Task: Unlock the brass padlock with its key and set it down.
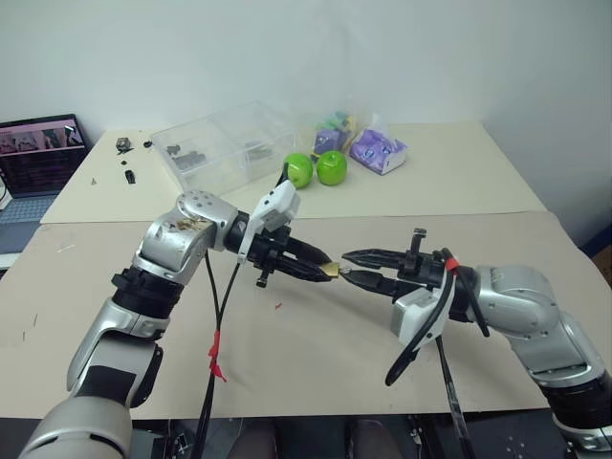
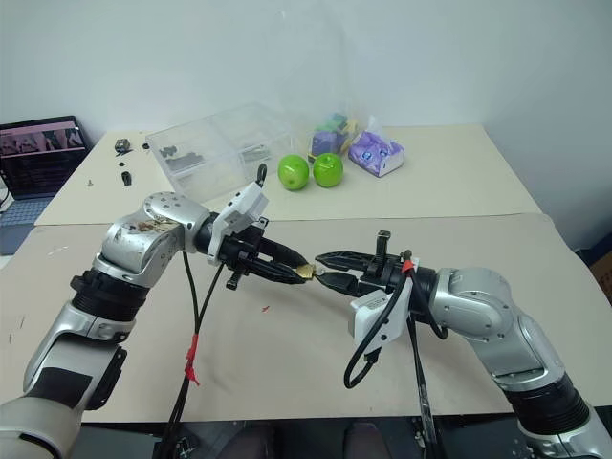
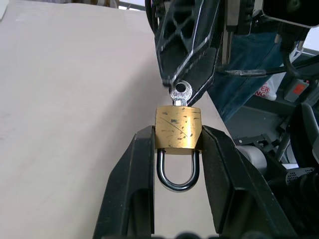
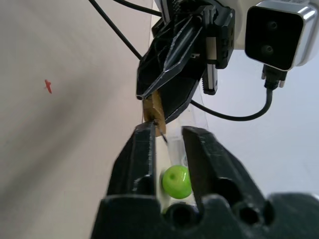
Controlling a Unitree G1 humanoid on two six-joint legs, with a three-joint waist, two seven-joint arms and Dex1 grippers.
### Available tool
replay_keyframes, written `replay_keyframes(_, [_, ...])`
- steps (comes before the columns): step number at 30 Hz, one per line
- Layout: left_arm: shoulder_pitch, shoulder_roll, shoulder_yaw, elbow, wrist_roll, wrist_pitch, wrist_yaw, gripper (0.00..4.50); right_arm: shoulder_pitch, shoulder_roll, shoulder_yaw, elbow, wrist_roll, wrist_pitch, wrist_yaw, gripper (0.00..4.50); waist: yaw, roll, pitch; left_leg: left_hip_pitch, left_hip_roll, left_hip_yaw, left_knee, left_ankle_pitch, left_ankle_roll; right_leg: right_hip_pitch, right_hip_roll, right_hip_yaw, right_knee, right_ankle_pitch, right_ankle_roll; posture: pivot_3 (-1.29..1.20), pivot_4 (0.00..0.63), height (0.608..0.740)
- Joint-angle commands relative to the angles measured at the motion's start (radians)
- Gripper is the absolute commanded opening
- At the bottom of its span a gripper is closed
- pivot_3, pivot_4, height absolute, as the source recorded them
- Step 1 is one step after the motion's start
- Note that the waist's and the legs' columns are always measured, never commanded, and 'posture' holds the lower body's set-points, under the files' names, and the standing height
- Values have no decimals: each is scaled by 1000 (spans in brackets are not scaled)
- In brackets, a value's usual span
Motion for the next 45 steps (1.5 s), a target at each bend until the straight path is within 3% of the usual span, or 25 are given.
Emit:
replay_keyframes(1, [-15, -1, -1, -5, 11, -7, 2, 829, -13, 2, -48, -47, 35, -2, -16, 56, 0, 0, 0, 0, 0, 0, 0, 0, 0, 0, 0, 0, 0, 0, 0, 0, 150, 740])
replay_keyframes(10, [-23, -4, 7, -18, 18, -39, 6, 829, -11, -3, -46, -49, 66, 16, 4, 56, 0, 0, 0, 0, 0, 0, 0, 0, 0, 0, 0, 0, 0, 0, 0, 0, 150, 740])
replay_keyframes(16, [-32, -36, 9, -15, 93, -220, 46, 829, -8, 13, -53, -59, 163, 175, 30, 56, 1, 0, 0, 0, 0, 0, 0, 0, 0, 0, 0, 0, 0, 0, 0, 0, 150, 740])
replay_keyframes(31, [-41, -92, 15, 23, 216, -437, 135, 829, 30, 42, -76, -114, 337, 523, 59, 56, 2, 0, 0, 0, 0, 0, 1, 0, 0, 1, 0, 0, 0, 0, 0, 0, 150, 740])
replay_keyframes(36, [-43, -98, 24, 39, 204, -377, 141, 829, 2, 16, -52, -106, 225, 395, 68, 56, 3, 0, 0, 0, 0, 0, 1, 0, 1, 1, 0, 0, 0, 0, 0, 0, 150, 740])
replay_keyframes(39, [-42, -99, 27, 39, 195, -347, 145, 829, 5, 13, -41, -105, 205, 361, 81, 816, 3, 0, 0, 0, 0, 0, 1, 0, 1, 1, 0, 0, 0, 0, 0, 0, 150, 740])
replay_keyframes(45, [-32, -93, 35, 25, 156, -228, 158, 829, 3, -6, -6, -66, 62, 137, 61, 2842, 0, 0, 0, 0, 0, 0, 1, 0, 0, 1, 0, 0, 0, 0, 0, 0, 150, 740])
